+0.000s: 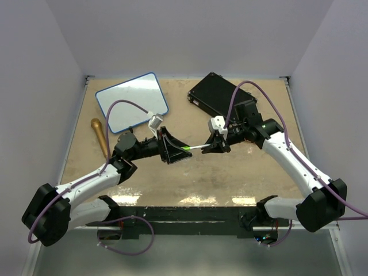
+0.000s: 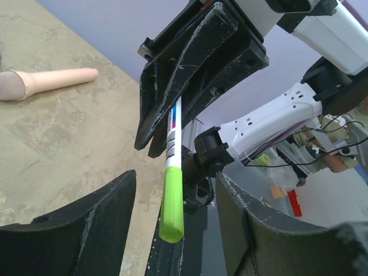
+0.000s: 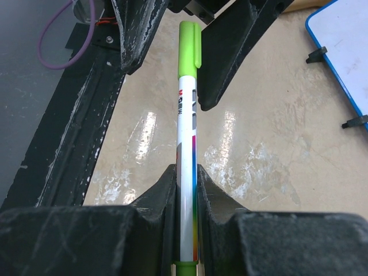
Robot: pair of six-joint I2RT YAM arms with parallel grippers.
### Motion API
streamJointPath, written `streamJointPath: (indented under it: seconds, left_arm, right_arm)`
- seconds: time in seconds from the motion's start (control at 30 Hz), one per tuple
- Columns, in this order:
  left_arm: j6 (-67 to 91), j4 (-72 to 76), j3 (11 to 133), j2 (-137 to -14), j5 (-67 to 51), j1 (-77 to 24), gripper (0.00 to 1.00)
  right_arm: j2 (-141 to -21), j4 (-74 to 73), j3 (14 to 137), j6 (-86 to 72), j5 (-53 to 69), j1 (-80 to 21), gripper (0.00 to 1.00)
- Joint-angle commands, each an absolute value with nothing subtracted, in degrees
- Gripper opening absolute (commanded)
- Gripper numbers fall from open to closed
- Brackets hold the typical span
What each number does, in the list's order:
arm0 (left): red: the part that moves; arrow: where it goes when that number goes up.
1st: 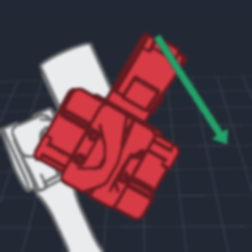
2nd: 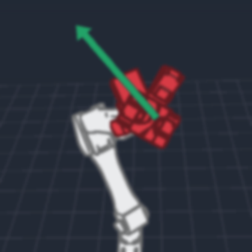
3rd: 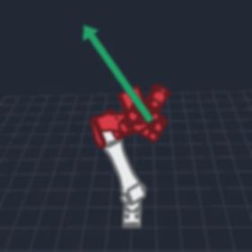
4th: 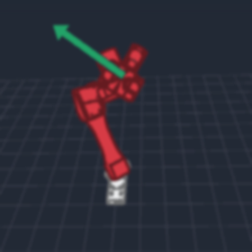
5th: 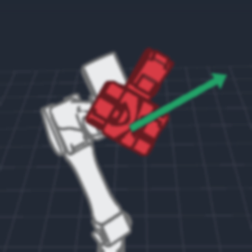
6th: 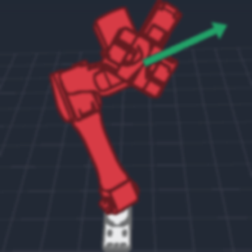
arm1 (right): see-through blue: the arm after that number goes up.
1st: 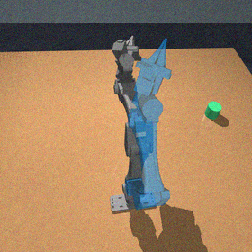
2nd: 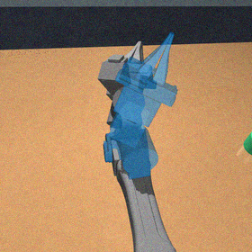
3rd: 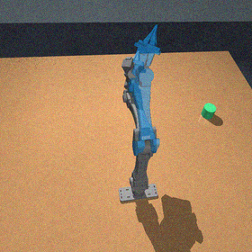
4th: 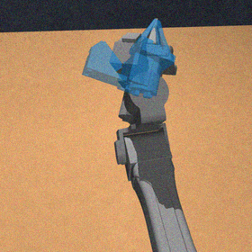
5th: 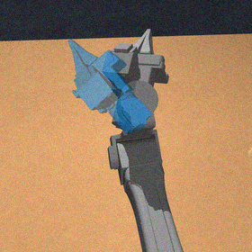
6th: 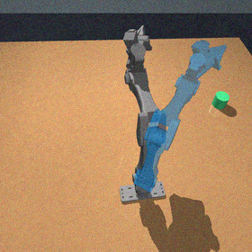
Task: Write a sentence on the whiteboard
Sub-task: Pass from the right arm to the left, then pick up the whiteboard marker from the whiteboard marker.
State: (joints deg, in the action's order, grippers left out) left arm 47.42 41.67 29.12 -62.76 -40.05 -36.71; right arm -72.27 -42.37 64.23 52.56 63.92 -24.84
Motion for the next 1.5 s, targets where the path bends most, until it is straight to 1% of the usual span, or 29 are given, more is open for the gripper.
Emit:
streamJointPath:
  seconds: [0.0, 0.07, 0.23, 0.27, 0.3, 0.4, 0.43, 0.5, 0.53, 0.57, 0.63, 0.67, 0.7, 0.77, 0.9, 0.93, 0.97, 1.0, 1.03, 1.07, 1.1, 1.13, 1.17, 1.23, 1.33, 1.47]
  left_arm:
    - [51.2, 47.5, 30.0, -63.3, -41.9, -36.5, 0.57]
    - [51.6, 46.5, 30.0, -63.2, -41.6, -36.5, 0.5]
    - [51.9, 46.3, 29.8, -63.3, -41.1, -36.5, 0.4]
    - [51.9, 46.2, 29.8, -63.4, -41.1, -36.5, 0.36]
    - [51.9, 46.3, 29.8, -63.4, -41.0, -36.5, 0.34]
    - [52.1, 46.9, 29.5, -63.4, -41.0, -36.5, 0.22]
    - [52.2, 47.3, 29.4, -63.5, -41.0, -36.5, 0.12]
    - [52.4, 48.2, 29.1, -63.5, -41.3, -36.5, 0.02]
    - [52.3, 48.6, 28.9, -63.5, -41.5, -36.4, 0.0]
    - [52.3, 49.4, 28.4, -63.5, -41.5, -36.5, 0.0]
    - [51.7, 50.8, 27.7, -63.3, -42.0, -36.5, 0.0]
    - [51.3, 52.3, 26.6, -62.5, -42.3, -36.5, 0.0]
    - [50.1, 53.1, 26.0, -61.8, -42.1, -36.6, 0.0]
    - [48.3, 56.1, 23.3, -57.9, -39.8, -37.5, 0.0]
    - [39.6, 54.4, 20.8, -50.3, -33.3, -41.3, 0.0]
    - [39.2, 56.8, 19.5, -49.4, -32.5, -41.5, 0.0]
    - [39.1, 58.2, 18.8, -48.4, -31.0, -41.7, 0.0]
    - [39.4, 59.3, 18.3, -48.3, -30.4, -41.8, 0.0]
    - [39.4, 60.5, 17.5, -48.3, -29.9, -41.8, 0.0]
    - [39.5, 63.0, 17.1, -48.8, -29.0, -42.0, 0.0]
    - [39.8, 64.4, 16.8, -49.1, -28.4, -42.1, 0.0]
    - [39.9, 66.6, 16.4, -50.0, -27.9, -42.1, 0.0]
    - [39.8, 67.2, 16.5, -50.4, -26.8, -42.4, 0.0]
    - [39.7, 68.5, 17.3, -52.1, -26.4, -42.5, 0.0]
    - [39.5, 69.5, 18.5, -54.0, -25.8, -43.0, 0.0]
    - [39.6, 70.0, 19.3, -55.1, -25.0, -43.1, 0.0]
  right_arm:
    - [-71.5, -41.5, 63.9, 52.7, 63.5, -25.2, 0.0]
    - [-71.5, -41.3, 63.9, 52.6, 63.4, -25.4, 0.0]
    - [-71.7, -41.3, 63.7, 52.6, 63.1, -25.7, 0.0]
    - [-71.6, -41.4, 63.7, 52.6, 63.1, -25.7, 0.0]
    - [-71.7, -41.4, 63.7, 52.6, 63.1, -25.8, 0.0]
    - [-71.6, -41.8, 63.7, 53.0, 63.2, -25.8, 0.0]
    - [-71.5, -41.9, 63.7, 53.1, 63.3, -25.8, 0.0]
    - [-71.4, -42.2, 63.8, 53.4, 63.5, -25.8, 0.0]
    - [-71.5, -42.7, 63.9, 53.6, 63.9, -25.8, 0.0]
    - [-71.4, -43.1, 64.1, 54.0, 64.2, -25.8, 0.1]
    - [-71.2, -44.0, 64.8, 53.9, 65.5, -25.8, 0.35]
    - [-71.0, -44.3, 65.5, 52.5, 66.4, -25.8, 0.55]
    - [-70.8, -45.1, 66.3, 52.0, 67.8, -25.8, 0.64]
    - [-70.6, -48.3, 69.4, 50.1, 70.5, -25.8, 0.76]
    - [-70.5, -47.1, 73.6, 38.3, 74.1, -25.8, 0.8]
    - [-70.1, -43.4, 73.4, 35.1, 75.2, -25.8, 0.8]
    - [-69.6, -40.2, 72.8, 26.8, 77.3, -25.8, 0.81]
    - [-69.2, -36.4, 71.9, 22.0, 78.0, -25.8, 0.8]
    - [-67.9, -27.1, 69.5, 16.7, 78.2, -25.9, 0.8]
    - [-67.2, -21.5, 68.0, 5.0, 77.8, -26.2, 0.79]
    - [-66.5, -15.9, 66.3, -0.6, 75.6, -26.6, 0.78]
    - [-65.4, -7.0, 63.6, -5.5, 75.1, -26.9, 0.78]
    - [-64.9, -3.8, 62.6, -11.9, 74.5, -27.2, 0.77]
    - [-64.9, 1.2, 61.4, -15.9, 73.7, -28.3, 0.77]
    - [-65.3, 0.5, 62.4, -17.2, 72.4, -28.8, 0.75]
    - [-66.1, 0.2, 62.1, -17.1, 70.8, -29.3, 0.69]
